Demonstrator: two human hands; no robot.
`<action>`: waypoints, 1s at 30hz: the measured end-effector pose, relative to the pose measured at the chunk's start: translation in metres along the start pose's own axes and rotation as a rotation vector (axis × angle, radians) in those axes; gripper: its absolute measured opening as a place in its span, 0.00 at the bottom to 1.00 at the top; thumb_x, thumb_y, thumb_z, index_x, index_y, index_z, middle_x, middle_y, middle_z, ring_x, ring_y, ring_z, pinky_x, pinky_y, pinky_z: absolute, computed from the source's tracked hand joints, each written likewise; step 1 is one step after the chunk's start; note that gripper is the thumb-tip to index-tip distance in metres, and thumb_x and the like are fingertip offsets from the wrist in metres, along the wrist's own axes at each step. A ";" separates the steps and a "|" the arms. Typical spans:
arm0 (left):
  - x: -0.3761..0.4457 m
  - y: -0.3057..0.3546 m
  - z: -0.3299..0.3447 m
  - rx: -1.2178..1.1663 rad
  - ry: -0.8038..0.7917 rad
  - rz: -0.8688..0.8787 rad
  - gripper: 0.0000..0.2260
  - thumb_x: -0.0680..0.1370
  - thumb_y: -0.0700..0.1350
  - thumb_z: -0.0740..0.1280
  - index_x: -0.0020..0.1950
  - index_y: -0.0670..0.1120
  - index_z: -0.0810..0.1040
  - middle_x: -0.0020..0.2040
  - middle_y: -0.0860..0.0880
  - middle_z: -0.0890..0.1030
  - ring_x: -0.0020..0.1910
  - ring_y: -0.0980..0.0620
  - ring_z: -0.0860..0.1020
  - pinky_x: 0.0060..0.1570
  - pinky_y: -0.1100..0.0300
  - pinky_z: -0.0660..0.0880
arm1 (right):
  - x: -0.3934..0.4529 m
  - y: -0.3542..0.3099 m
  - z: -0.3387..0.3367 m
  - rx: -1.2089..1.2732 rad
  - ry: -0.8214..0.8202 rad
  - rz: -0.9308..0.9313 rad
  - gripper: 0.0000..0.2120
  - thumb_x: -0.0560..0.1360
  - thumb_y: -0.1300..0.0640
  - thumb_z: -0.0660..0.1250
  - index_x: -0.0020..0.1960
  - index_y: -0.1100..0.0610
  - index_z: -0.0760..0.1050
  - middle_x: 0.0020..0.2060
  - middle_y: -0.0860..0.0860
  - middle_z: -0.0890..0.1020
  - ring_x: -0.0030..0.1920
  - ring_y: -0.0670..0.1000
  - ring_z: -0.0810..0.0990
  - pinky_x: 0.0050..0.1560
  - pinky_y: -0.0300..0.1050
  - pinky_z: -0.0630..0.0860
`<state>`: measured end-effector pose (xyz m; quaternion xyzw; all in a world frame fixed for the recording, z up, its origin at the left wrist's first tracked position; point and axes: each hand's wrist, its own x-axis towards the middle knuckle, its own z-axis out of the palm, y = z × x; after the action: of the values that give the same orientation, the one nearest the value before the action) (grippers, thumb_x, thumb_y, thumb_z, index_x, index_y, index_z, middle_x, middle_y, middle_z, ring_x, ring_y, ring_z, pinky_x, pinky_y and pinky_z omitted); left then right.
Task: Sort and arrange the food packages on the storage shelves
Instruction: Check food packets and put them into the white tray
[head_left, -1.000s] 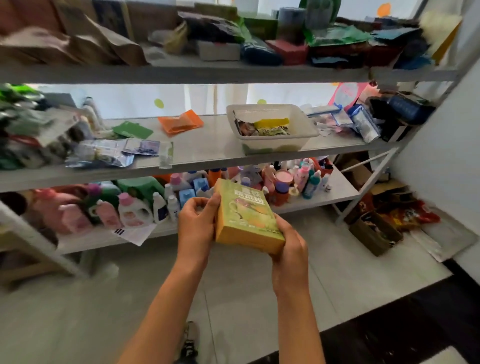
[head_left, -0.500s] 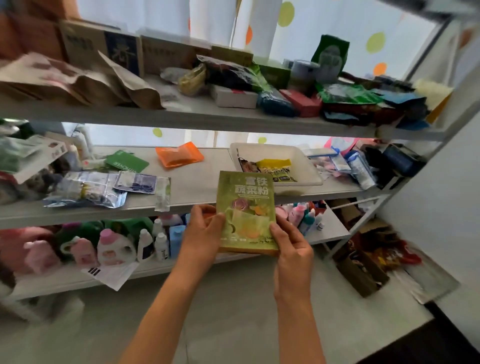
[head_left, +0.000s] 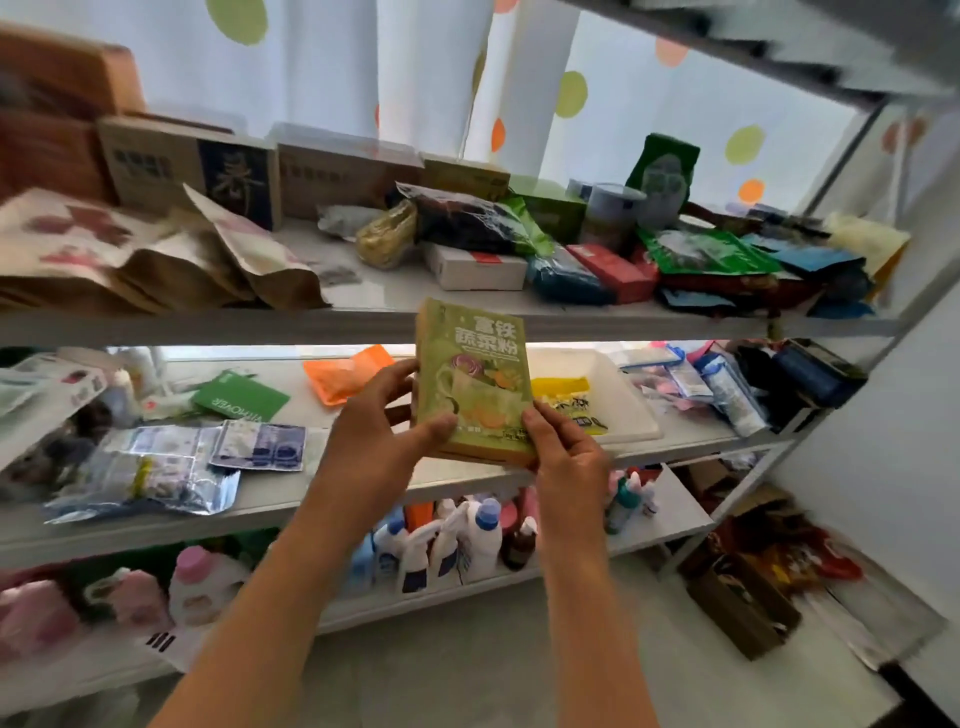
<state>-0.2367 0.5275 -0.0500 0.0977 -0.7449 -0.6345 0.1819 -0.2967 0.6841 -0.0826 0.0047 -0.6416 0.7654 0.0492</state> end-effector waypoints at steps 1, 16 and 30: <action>0.009 0.003 -0.002 -0.024 0.027 0.000 0.27 0.73 0.41 0.75 0.69 0.56 0.71 0.63 0.52 0.78 0.60 0.52 0.79 0.54 0.55 0.80 | 0.010 -0.002 0.007 -0.013 -0.039 -0.008 0.05 0.78 0.55 0.70 0.51 0.47 0.83 0.48 0.42 0.85 0.52 0.44 0.84 0.46 0.36 0.82; 0.112 0.062 -0.043 0.386 0.555 0.125 0.21 0.79 0.44 0.70 0.72 0.49 0.74 0.66 0.46 0.77 0.52 0.54 0.74 0.33 0.77 0.70 | 0.135 -0.034 0.126 -0.254 -0.606 -0.301 0.16 0.80 0.55 0.68 0.67 0.57 0.78 0.53 0.49 0.84 0.51 0.46 0.83 0.52 0.41 0.81; 0.173 0.064 -0.054 0.904 0.653 0.002 0.17 0.82 0.46 0.64 0.70 0.43 0.76 0.65 0.40 0.79 0.63 0.41 0.77 0.62 0.51 0.72 | 0.232 -0.062 0.188 -1.149 -0.704 -1.063 0.20 0.79 0.50 0.68 0.69 0.53 0.75 0.67 0.53 0.78 0.71 0.56 0.67 0.73 0.53 0.60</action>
<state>-0.3682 0.4240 0.0454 0.3567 -0.8479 -0.1884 0.3440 -0.5333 0.5263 0.0281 0.5166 -0.8202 0.1510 0.1941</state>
